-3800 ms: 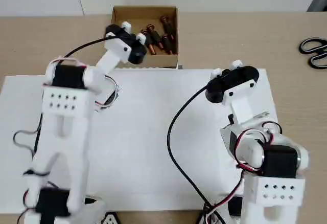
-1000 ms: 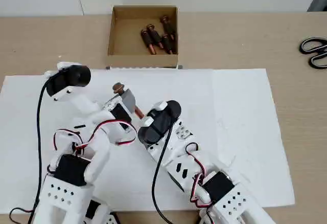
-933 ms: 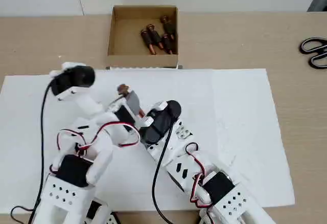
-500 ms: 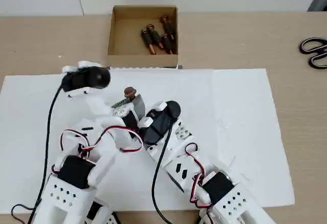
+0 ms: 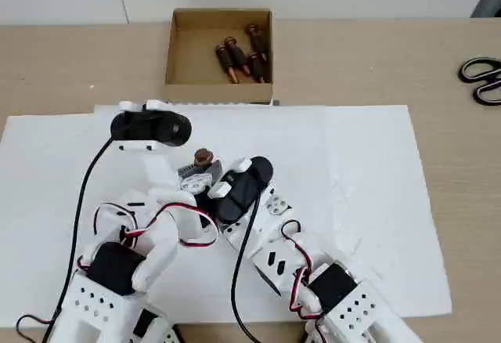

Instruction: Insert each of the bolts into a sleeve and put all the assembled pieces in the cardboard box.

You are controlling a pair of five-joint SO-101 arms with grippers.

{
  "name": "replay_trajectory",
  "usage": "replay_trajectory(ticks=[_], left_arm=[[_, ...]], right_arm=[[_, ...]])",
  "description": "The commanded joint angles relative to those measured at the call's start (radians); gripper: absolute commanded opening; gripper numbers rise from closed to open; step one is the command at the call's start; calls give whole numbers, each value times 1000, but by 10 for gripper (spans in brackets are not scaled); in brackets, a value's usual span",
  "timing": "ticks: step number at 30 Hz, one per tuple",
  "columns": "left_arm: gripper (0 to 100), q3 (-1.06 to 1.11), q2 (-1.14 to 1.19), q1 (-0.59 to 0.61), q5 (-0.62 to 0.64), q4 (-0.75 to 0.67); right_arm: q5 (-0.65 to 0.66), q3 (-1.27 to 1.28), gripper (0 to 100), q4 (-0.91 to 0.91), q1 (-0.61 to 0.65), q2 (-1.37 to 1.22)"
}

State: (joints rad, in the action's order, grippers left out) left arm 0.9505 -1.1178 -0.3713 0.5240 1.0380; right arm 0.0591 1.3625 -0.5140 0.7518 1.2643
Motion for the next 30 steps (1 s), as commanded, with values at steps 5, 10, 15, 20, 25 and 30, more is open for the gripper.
replay_trajectory(ticks=[5,10,15,20,25,30], left_arm=[[6,-5,0,2,-8,49],[6,4,0,-23,-12,78],[6,81,0,-157,-14,100],[6,111,0,-175,-12,98],[6,127,0,-175,-14,97],[13,119,-2,-172,-14,80]], right_arm=[[8,-63,3,33,-4,28],[23,-97,3,33,-4,28],[84,-100,3,35,-4,28],[83,-107,3,35,1,28],[83,-121,3,35,1,28],[83,-121,3,33,1,28]])
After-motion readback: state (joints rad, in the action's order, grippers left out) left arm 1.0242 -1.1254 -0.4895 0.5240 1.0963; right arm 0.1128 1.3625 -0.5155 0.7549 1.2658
